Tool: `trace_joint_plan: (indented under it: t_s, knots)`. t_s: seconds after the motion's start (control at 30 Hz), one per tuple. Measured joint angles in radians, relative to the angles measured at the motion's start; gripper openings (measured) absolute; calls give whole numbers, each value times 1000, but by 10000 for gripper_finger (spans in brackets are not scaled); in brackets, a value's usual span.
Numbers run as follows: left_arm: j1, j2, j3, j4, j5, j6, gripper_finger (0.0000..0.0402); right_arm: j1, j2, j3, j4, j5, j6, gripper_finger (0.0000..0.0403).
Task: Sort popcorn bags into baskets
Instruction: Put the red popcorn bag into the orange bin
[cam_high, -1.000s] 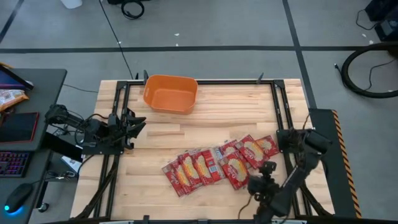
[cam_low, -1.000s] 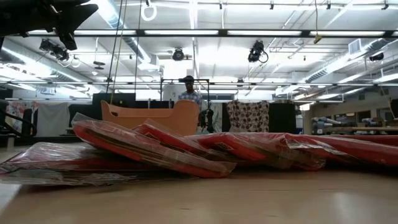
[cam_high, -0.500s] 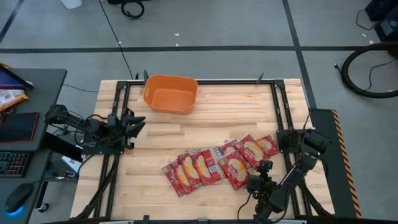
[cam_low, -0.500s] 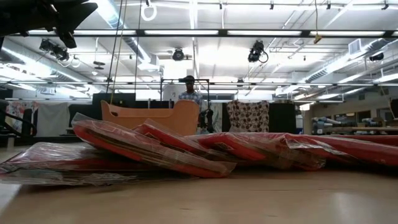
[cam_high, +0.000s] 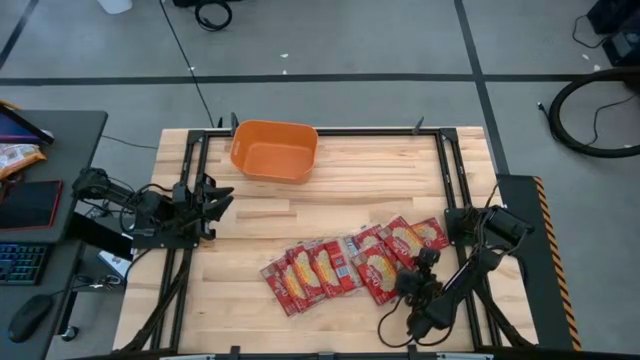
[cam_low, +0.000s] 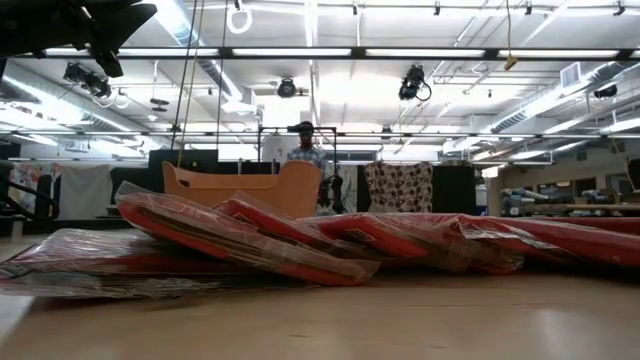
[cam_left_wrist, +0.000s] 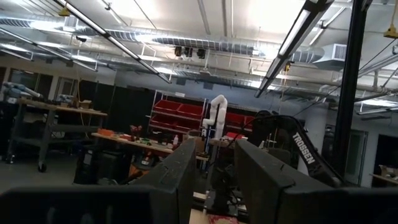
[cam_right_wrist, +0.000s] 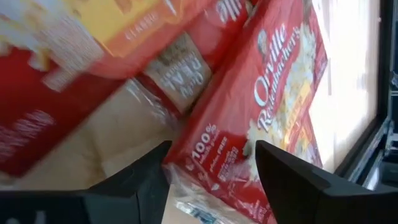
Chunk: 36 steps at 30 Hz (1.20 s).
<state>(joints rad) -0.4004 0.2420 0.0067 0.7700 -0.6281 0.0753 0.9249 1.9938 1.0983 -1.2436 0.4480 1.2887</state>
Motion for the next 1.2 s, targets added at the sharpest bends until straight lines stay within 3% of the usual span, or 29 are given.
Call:
trace_joint_plan:
  t_s: [0.13,0.33,0.47,0.63,0.87,1.03,1.2]
  knots:
    - [0,0,0,-1,0,-2,117,0,0,-21,14,-10,1,183]
    - [0,0,0,-5,0,-6,117,-1,0,-19,5,-24,17,75]
    - [0,0,0,-6,0,-11,117,-4,1,40,-91,-50,-8,17]
    - [0,0,0,-6,0,-11,117,-29,2,179,-334,-2,-28,26]
    - [0,0,0,-12,1,-31,117,-113,-26,319,-331,227,-238,14]
    - [0,0,0,-51,2,-102,117,-211,-26,391,-301,464,-441,17]
    - [0,1,0,-100,2,-185,117,-331,-26,425,-142,645,-798,28]
